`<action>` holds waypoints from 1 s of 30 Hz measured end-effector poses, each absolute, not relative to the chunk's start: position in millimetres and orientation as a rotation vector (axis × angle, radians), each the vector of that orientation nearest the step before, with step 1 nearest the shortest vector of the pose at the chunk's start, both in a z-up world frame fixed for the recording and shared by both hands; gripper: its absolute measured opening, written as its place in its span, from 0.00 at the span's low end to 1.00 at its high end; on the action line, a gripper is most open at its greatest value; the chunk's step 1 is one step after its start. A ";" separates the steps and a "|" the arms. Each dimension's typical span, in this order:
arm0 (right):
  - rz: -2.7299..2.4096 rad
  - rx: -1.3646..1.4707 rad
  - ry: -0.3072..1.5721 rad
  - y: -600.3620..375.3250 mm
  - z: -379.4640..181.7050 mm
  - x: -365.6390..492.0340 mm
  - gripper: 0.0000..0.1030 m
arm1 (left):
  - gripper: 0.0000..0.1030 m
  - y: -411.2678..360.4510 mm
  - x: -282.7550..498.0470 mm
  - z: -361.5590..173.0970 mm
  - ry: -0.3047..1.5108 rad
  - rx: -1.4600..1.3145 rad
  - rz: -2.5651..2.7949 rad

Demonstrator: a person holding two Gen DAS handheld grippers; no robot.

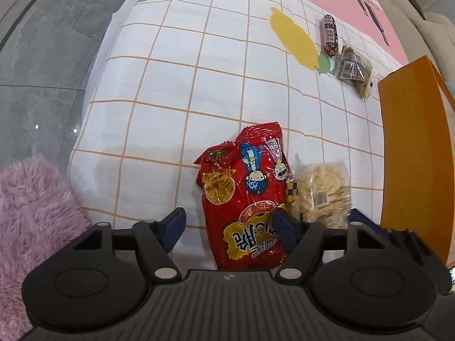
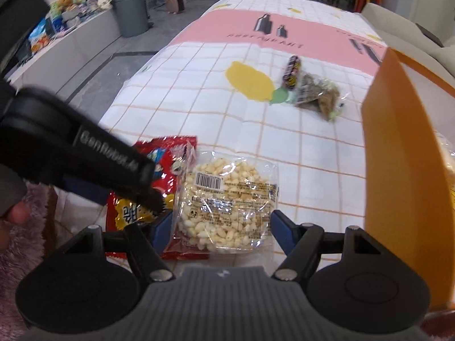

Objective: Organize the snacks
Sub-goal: 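Grasp the red snack bag with the left tool while the right grasps the white puffed-snack bag, then lift and carry the red bag and puffed-snack bag over the orange box with both tools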

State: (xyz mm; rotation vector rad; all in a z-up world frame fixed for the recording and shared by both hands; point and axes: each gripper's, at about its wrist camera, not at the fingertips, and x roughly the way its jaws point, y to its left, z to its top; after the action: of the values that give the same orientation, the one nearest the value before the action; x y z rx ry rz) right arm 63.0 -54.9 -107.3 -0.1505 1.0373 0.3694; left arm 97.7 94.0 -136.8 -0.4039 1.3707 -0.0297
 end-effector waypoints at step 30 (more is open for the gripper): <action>0.334 0.096 1.103 -93.1 -101.2 71.3 0.68 | 0.25 57.0 84.0 -82.0 1.222 -0.227 -0.130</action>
State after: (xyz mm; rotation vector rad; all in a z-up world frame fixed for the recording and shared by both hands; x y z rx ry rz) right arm 71.3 -93.1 -101.2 0.0965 1.1025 0.3344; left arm 84.0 57.0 -82.0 -0.2273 1.2222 -0.1302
